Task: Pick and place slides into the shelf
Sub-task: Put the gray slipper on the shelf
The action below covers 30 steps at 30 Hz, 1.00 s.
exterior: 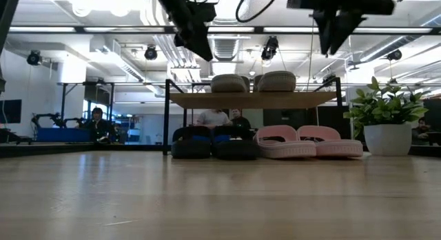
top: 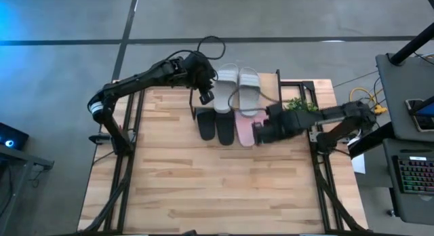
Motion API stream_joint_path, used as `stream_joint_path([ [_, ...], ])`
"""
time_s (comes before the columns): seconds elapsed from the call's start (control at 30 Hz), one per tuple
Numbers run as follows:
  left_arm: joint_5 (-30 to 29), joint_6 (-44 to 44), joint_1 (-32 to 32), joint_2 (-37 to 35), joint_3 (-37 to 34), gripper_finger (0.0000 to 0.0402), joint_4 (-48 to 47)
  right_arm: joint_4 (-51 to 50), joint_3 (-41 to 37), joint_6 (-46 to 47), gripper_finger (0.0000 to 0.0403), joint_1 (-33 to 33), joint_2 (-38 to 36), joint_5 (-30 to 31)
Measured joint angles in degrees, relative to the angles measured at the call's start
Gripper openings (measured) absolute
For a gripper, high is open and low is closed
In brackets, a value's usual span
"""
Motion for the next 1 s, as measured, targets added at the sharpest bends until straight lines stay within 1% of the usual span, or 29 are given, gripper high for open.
stream_joint_path([
  [0.07,0.15,1.41,1.21,-0.71,-0.75,0.0028,0.50,1.63,0.00,-5.99,0.0047,-4.26,-0.55,0.03],
  [0.13,0.13,2.70,2.55,-0.93,-1.11,0.0008,1.66,2.29,0.00,-10.72,0.0025,-8.74,-1.04,0.47],
  [0.23,0.84,4.41,5.17,-0.86,-1.11,0.0009,2.79,3.66,0.00,-16.78,0.0011,-15.65,-1.54,1.33],
  [0.33,5.03,5.57,8.04,-0.49,-0.98,0.0003,5.99,7.45,0.00,-23.71,0.0009,-22.49,-1.60,0.22],
  [0.4,9.27,5.58,10.18,-0.38,-1.19,0.0001,6.93,11.30,0.00,-28.33,0.0009,-26.90,-1.60,-1.88],
  [0.47,12.11,5.58,11.72,-0.06,-1.18,0.0002,8.56,15.54,0.00,-32.28,0.0009,-30.52,-1.45,-3.79],
  [0.6,13.08,5.55,13.64,0.66,-0.98,0.0001,8.83,20.47,0.00,-38.51,0.0009,-36.95,-0.44,-8.48],
  [0.7,13.30,5.55,14.46,1.40,-1.03,0.0000,8.98,21.73,0.00,-42.83,0.0009,-40.65,0.80,-12.84],
  [0.8,13.30,5.52,14.65,2.87,-1.00,0.0000,8.98,22.27,0.00,-46.58,0.0009,-42.79,2.26,-14.42],
  [1.0,13.78,3.97,14.61,5.99,-0.08,0.0000,9.90,25.46,0.00,-52.38,0.0009,-43.66,3.17,-17.95],
])
